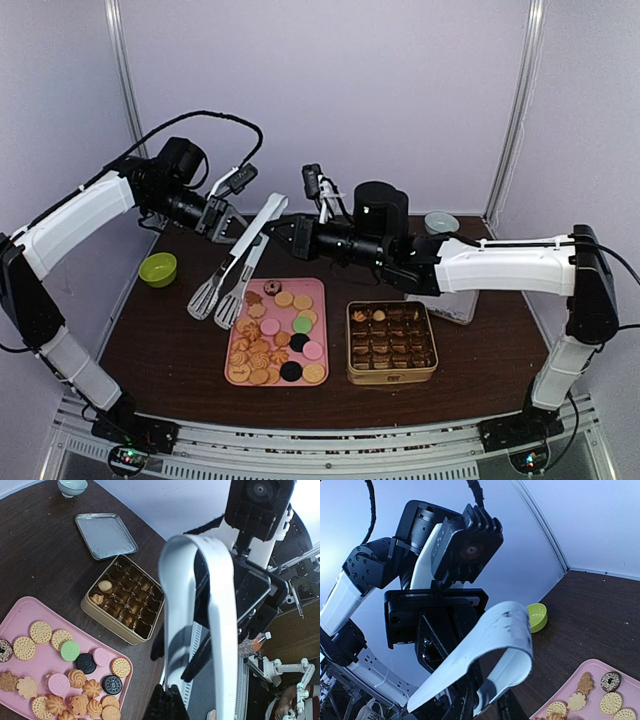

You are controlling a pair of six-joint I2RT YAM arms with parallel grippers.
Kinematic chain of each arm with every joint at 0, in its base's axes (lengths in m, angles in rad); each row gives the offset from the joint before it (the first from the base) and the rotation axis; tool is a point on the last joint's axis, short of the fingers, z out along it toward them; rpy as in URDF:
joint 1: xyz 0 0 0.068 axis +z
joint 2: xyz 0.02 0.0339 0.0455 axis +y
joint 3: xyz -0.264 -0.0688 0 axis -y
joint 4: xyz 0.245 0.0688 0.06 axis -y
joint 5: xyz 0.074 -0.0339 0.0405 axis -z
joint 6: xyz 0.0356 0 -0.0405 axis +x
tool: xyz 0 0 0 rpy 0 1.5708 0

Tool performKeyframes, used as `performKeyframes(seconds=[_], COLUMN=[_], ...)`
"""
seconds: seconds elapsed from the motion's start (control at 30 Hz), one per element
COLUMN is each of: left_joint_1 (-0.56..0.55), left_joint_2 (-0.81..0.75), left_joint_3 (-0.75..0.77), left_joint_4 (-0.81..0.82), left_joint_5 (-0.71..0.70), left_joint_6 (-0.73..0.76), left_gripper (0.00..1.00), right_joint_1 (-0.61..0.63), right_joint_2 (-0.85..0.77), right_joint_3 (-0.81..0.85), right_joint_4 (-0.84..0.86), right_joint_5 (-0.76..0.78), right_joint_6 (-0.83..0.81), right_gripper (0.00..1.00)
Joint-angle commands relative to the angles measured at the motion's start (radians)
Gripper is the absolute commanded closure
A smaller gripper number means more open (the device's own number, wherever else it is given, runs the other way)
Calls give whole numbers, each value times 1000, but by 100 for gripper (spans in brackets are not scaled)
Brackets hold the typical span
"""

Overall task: Pack the cookies
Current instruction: Pass from the left arm to the right

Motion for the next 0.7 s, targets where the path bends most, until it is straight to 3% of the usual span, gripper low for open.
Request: performKeyframes(seconds=[0.0,0.1,0.2,0.37,0.47,0.57,0.67], left_joint_1=[-14,-22,-22,-22,-23,-22,-22], left_joint_2=[-40,-45,-49,-57,-59,-72,-93], left_joint_3=[-8,-19,-34,-62,-80,-105,-144], left_joint_4=[35,36,37,37,36,36,35], left_joint_5=[34,24,7,-12,-6,23,61], left_joint_6=[6,17,29,52,67,85,108], left_gripper=[100,100,100,100,73,52,42], right_joint_1=[-10,-14,-14,-16,-15,-17,-17], right_joint_2=[34,57,65,22,-6,-36,-62], right_joint_3=[44,75,93,55,35,17,-10], right_joint_4=[32,53,62,119,150,182,229], right_joint_5=[-16,-32,-41,-15,-3,-5,-10], right_joint_6=[35,58,68,78,76,74,76], right_gripper=[84,88,100,100,100,100,100])
